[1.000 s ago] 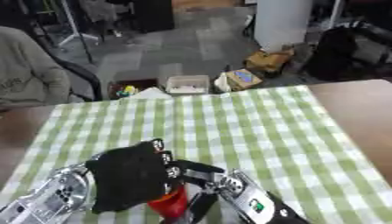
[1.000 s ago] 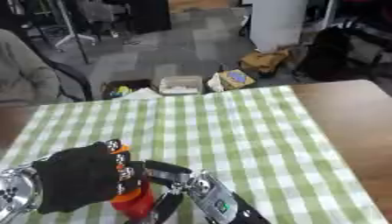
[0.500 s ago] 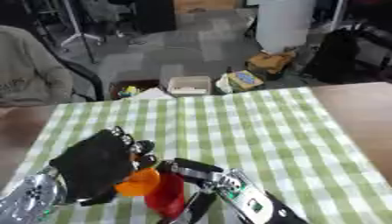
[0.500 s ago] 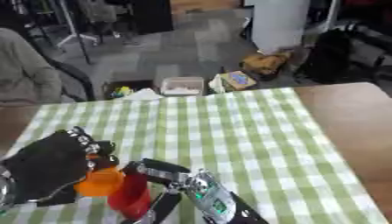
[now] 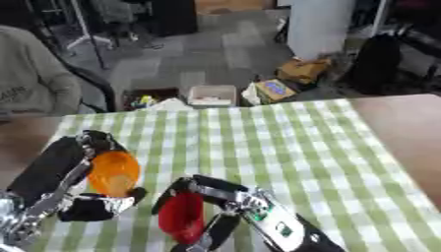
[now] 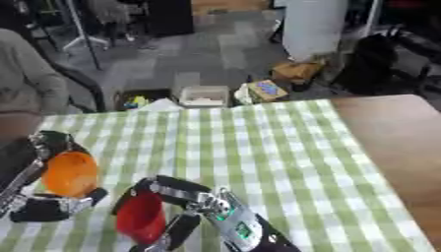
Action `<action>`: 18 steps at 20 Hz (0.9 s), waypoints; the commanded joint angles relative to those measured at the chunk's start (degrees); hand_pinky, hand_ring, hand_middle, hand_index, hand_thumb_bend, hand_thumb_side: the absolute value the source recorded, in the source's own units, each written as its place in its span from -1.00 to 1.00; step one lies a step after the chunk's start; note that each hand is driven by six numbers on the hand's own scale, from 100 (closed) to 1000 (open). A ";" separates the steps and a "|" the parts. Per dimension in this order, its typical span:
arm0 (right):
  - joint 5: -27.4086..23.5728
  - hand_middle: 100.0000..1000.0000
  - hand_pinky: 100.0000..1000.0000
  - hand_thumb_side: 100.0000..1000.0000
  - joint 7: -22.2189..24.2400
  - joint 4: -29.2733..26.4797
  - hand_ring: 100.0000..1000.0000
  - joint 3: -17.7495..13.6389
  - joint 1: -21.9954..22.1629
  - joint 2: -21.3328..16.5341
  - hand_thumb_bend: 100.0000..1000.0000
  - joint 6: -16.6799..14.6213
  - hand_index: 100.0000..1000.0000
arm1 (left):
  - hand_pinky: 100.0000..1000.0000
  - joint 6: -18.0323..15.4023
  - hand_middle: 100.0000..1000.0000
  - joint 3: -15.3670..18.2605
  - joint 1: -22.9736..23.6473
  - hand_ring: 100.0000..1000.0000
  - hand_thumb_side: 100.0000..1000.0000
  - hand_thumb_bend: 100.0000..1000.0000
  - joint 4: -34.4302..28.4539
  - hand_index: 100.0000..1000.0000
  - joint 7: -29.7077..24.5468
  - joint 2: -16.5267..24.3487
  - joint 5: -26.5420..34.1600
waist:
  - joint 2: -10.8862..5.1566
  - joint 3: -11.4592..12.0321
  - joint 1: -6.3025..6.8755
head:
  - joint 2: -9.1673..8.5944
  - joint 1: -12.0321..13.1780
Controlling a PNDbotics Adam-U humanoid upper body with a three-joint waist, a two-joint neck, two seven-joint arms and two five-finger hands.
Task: Pour the contents of one cup into another cup.
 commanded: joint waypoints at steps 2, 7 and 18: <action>2.16 -0.68 -0.42 -1.00 0.24 0.21 -0.54 -1.06 -0.39 -0.59 -1.00 -2.70 0.44 | -1.00 0.41 -0.97 0.77 -0.37 -1.00 -0.52 -1.00 3.84 0.04 0.60 1.16 3.91 | -0.60 -0.28 -0.18 | -0.50 0.51; 9.54 -0.59 -0.32 -0.76 -6.86 3.24 -0.44 -3.80 0.29 -2.01 -0.74 -6.48 0.51 | -0.90 -2.06 -0.82 1.23 -0.08 -0.98 -0.54 -1.00 7.96 0.18 1.57 0.13 7.58 | -0.32 -0.81 -0.63 | -0.66 1.13; 30.15 0.41 0.53 -0.02 -22.66 5.73 0.42 -7.69 2.00 -5.69 0.30 -12.23 0.91 | 0.03 -3.53 0.10 2.19 2.96 -0.05 0.31 -0.34 1.02 0.72 0.83 2.31 7.87 | -0.18 -1.46 -1.08 | -0.53 1.74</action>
